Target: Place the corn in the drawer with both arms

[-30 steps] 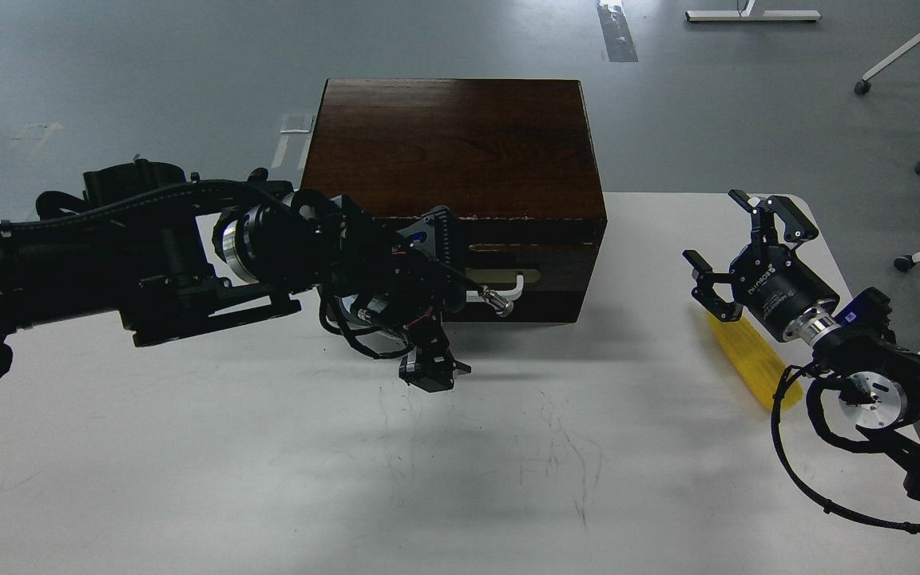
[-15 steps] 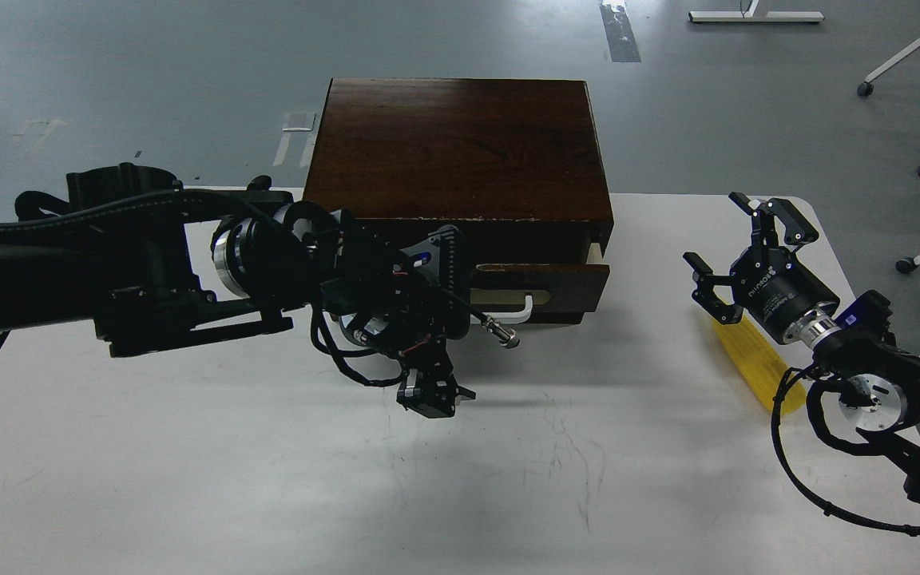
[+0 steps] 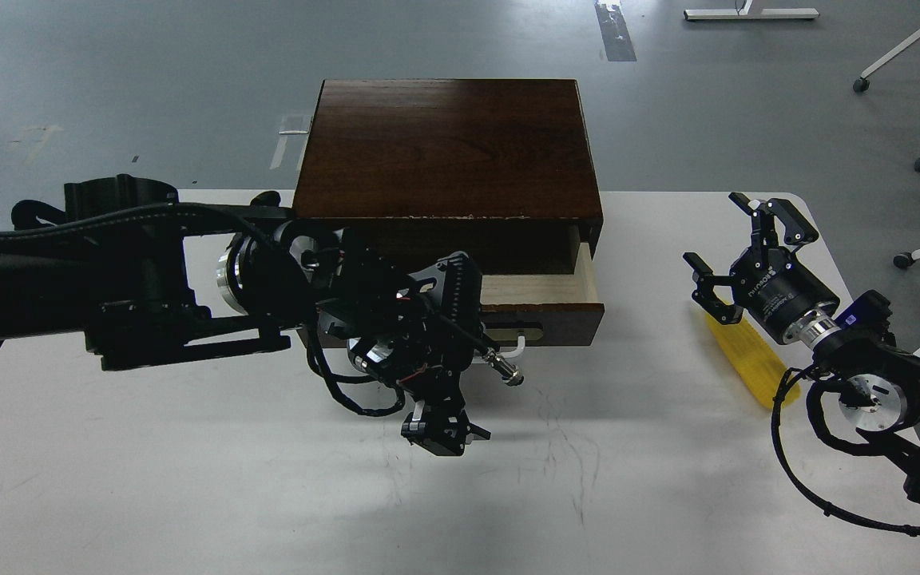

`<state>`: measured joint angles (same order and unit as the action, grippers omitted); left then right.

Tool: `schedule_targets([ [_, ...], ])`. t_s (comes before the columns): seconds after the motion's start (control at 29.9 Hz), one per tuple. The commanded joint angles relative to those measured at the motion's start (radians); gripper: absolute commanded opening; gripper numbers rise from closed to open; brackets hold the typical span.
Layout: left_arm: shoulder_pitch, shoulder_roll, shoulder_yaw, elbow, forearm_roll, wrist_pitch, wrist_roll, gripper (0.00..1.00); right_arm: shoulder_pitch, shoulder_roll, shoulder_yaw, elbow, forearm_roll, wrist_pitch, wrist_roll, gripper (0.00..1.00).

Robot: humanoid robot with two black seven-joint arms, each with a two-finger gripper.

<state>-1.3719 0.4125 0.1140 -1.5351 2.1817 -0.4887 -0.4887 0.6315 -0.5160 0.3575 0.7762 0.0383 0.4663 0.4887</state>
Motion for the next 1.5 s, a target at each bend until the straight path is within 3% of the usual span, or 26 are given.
schedule_targets([
  [0.0,-0.002,0.002,0.001,0.010,0.000,0.000,0.000,0.98,-0.003,-0.001,0.000,0.000,0.000,0.000,0.000,1.00],
  [0.57,-0.095,0.045,-0.019,-0.034,0.000,0.000,0.000,0.98,-0.003,-0.007,0.000,0.000,0.000,0.000,0.000,1.00],
  [0.77,-0.188,0.134,-0.086,-0.039,-0.349,0.000,0.000,0.98,-0.003,-0.012,0.001,0.000,0.000,0.002,0.000,1.00],
  [0.87,-0.196,0.186,-0.180,-0.020,-0.662,0.000,0.000,0.98,-0.003,-0.012,0.001,0.000,0.000,0.002,0.000,1.00],
  [1.17,-0.021,0.267,-0.267,0.189,-1.573,0.000,0.000,0.98,-0.001,-0.002,0.001,0.000,0.000,0.000,0.000,1.00],
  [1.47,0.226,0.364,-0.271,0.297,-1.922,0.000,0.000,0.98,0.003,-0.059,0.009,0.005,0.000,0.018,0.000,1.00],
])
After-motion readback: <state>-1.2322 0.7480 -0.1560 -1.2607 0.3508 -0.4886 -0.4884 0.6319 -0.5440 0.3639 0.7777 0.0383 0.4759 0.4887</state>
